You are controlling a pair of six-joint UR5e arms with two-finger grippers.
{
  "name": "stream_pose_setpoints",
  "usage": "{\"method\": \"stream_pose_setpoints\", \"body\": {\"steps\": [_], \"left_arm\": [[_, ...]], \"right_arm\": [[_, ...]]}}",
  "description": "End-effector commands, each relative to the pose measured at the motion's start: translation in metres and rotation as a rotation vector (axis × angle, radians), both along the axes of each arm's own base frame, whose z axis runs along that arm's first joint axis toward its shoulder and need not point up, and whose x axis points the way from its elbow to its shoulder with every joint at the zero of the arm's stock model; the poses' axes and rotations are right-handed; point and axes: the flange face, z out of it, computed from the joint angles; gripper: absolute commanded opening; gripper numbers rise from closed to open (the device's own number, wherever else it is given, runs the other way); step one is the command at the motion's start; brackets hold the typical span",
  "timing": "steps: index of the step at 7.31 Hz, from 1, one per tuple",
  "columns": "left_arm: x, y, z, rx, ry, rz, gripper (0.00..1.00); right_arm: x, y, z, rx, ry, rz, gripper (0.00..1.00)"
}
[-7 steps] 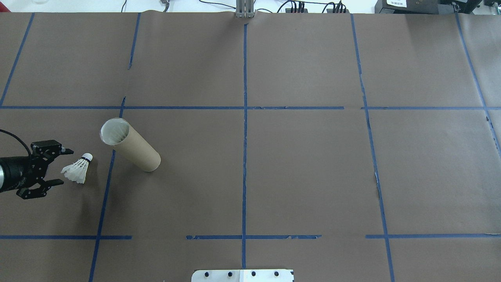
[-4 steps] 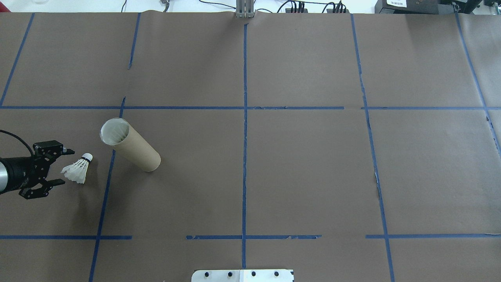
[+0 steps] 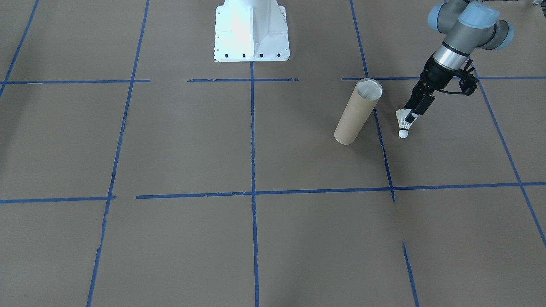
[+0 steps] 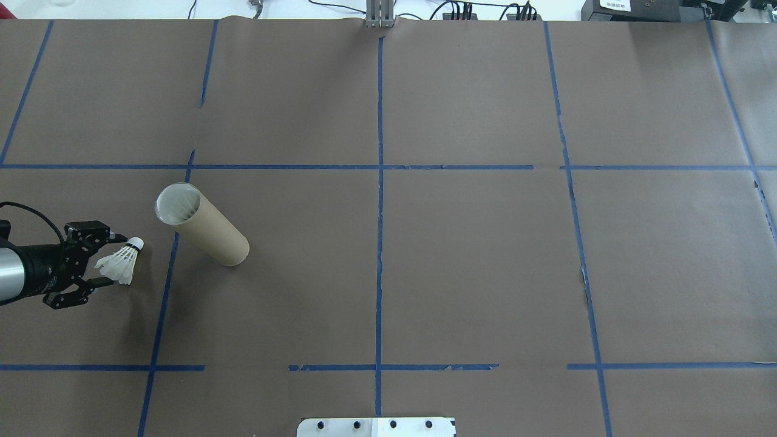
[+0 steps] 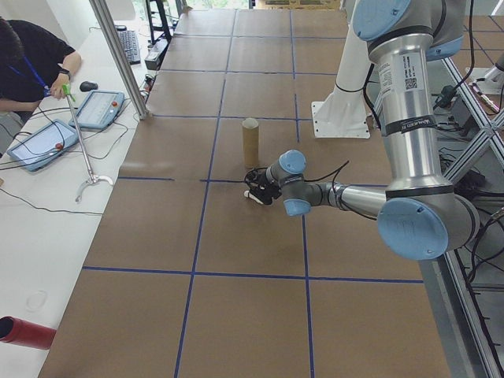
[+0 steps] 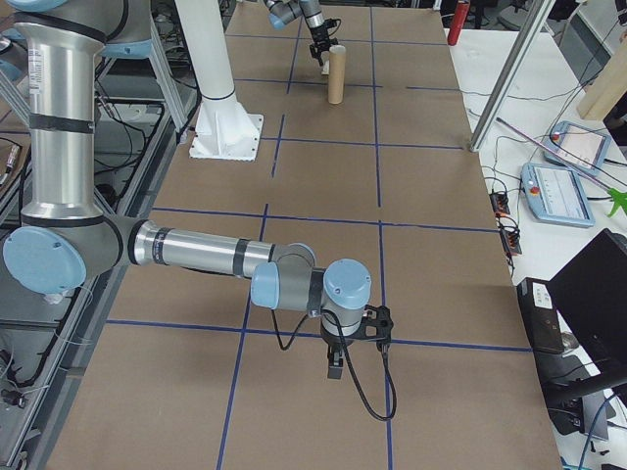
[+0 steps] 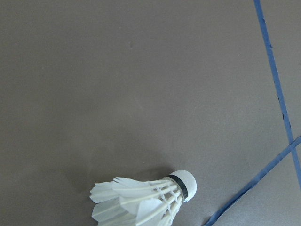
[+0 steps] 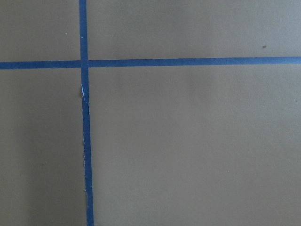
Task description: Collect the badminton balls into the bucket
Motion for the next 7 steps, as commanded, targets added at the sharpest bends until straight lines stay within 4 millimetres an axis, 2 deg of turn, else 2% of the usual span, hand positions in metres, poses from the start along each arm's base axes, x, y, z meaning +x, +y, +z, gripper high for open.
{"method": "stream_pose_setpoints", "body": {"steps": [1,2,3,4,7], "left_arm": [[0.004,-0.001,-0.001,-0.007,0.008,-0.001,0.60],[0.005,0.000,-0.002,-0.007,0.009,0.001,0.44],[0.004,0.000,-0.002,-0.007,0.008,-0.001,0.32],[0.003,0.000,-0.002,-0.007,0.008,-0.001,0.28],[-0.006,0.003,-0.002,-0.008,0.005,-0.006,0.28]], "right_arm": [[0.000,0.000,0.000,0.000,0.000,0.000,1.00],[0.000,0.000,0.000,0.000,0.000,0.000,1.00],[0.000,0.000,0.000,0.000,0.000,0.000,1.00],[0.000,0.000,0.000,0.000,0.000,0.000,1.00],[0.000,0.000,0.000,0.000,0.000,0.000,1.00]]}}
